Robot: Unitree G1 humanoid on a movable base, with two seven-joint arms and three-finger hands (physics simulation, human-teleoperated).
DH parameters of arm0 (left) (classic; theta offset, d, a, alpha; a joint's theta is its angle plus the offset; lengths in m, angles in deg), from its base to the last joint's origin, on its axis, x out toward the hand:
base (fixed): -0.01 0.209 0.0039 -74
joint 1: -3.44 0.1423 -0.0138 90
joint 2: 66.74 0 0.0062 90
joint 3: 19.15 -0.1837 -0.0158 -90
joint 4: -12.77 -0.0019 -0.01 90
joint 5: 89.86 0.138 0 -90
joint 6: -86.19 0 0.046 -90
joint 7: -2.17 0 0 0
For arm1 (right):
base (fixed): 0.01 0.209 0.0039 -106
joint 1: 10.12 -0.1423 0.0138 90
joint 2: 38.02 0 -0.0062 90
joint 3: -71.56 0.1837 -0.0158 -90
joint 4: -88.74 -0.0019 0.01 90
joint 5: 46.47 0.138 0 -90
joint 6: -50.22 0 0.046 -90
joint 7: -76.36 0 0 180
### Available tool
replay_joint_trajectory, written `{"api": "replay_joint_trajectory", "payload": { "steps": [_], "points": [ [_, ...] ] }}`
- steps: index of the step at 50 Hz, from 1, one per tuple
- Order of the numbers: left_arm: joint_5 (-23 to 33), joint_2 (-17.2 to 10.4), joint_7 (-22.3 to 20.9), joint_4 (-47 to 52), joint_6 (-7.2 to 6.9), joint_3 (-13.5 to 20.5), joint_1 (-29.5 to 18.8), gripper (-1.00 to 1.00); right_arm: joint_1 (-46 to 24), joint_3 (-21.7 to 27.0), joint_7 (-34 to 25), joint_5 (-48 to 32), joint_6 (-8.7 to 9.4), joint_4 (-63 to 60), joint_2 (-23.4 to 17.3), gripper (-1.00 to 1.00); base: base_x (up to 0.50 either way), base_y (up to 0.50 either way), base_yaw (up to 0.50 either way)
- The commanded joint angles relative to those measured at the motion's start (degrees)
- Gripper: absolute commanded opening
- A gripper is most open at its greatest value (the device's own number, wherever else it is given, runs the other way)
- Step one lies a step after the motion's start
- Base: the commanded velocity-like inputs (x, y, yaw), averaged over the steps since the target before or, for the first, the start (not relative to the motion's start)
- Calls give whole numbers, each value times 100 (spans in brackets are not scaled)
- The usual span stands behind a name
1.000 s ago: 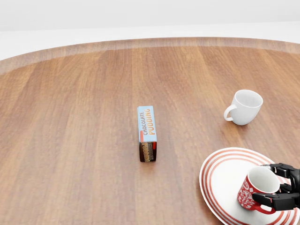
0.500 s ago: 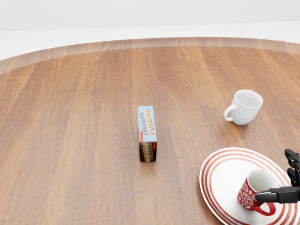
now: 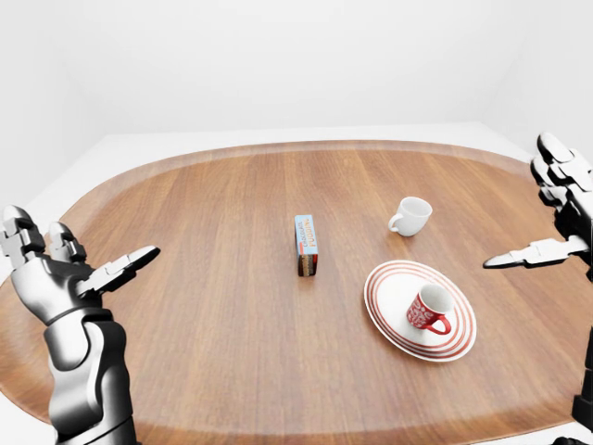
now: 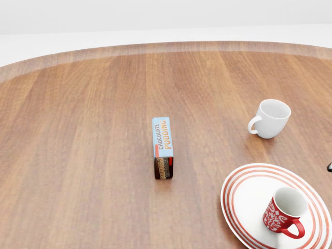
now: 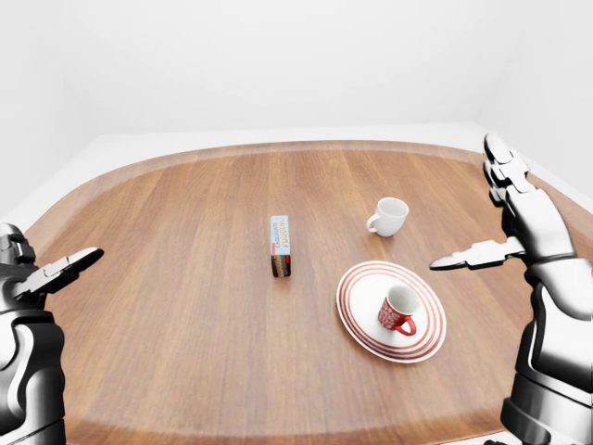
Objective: Pick up the red mug and put it on the plate
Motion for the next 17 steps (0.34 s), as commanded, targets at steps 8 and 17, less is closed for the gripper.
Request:
{"api": "replay_joint_trajectory", "payload": {
  "steps": [8, 17],
  "points": [
    [-1, 16, 2, 59, 0, 4, 22, 100, 209, 495, -370, -61, 0, -1709, 89, 100, 0, 0, 0],
    [3, 12, -4, 21, 0, 2, 8, 100, 207, 465, -367, -88, 0, -1682, 121, 100, 0, 0, 0]
  ]
}}
